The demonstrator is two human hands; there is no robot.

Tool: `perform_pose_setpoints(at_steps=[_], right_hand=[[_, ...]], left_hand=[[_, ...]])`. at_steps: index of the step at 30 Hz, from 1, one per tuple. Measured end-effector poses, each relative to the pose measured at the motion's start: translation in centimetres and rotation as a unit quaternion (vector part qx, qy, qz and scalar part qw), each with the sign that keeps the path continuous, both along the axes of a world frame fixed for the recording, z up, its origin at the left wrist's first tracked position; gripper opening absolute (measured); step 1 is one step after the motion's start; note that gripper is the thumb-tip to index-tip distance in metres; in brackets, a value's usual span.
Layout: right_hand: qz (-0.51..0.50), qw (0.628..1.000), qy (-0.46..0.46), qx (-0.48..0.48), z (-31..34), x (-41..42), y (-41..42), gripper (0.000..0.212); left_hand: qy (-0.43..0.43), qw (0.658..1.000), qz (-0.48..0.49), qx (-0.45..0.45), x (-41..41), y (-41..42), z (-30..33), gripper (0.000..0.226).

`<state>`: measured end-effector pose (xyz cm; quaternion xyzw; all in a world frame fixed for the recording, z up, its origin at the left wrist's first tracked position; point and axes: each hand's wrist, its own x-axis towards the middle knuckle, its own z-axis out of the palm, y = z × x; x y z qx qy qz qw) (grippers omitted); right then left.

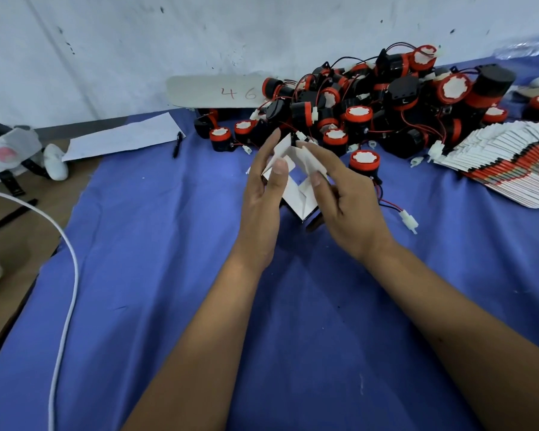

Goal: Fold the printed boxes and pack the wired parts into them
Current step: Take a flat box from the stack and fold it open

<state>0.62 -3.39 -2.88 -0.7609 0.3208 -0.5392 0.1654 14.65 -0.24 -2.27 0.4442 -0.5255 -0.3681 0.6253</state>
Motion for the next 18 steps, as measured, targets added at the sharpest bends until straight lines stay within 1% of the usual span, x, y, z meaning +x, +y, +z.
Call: perform_pose_setpoints(at_steps=[2,4,6,9,12,13,15,18], right_hand=[[-0.011,0.999,-0.021,0.029,-0.22,-0.01,0.02,0.040],[-0.006,0.998,-0.030,0.061,-0.31,0.12,0.11,0.042],[0.001,0.997,-0.031,0.076,-0.31,0.26,0.25,0.043],[0.005,0.994,-0.039,0.103,-0.20,0.37,0.35,0.043],[-0.005,0.993,-0.039,0.108,-0.18,0.49,0.48,0.043],[-0.008,0.994,-0.040,0.104,-0.18,0.57,0.57,0.043],[-0.010,0.994,-0.043,0.103,-0.22,0.73,0.67,0.044],[-0.011,0.993,-0.048,0.104,-0.26,0.72,0.67,0.046]], left_hand=[[-0.083,0.993,0.048,-0.075,0.24,-0.37,-0.07,0.053],[-0.152,0.975,0.090,-0.133,0.23,-0.65,-0.31,0.043],[-0.177,0.964,0.108,-0.165,-0.17,-0.74,-0.52,0.036],[-0.204,0.952,0.145,-0.175,-0.67,-0.54,-0.52,0.031],[-0.288,0.920,0.222,-0.147,-0.60,-0.69,-0.52,0.033],[-0.292,0.917,0.224,-0.151,-0.49,-0.78,-0.52,0.033],[-0.271,0.928,0.186,-0.175,-0.24,-0.88,-0.64,0.032],[-0.278,0.934,0.151,-0.166,-0.31,-0.73,-0.62,0.031]])
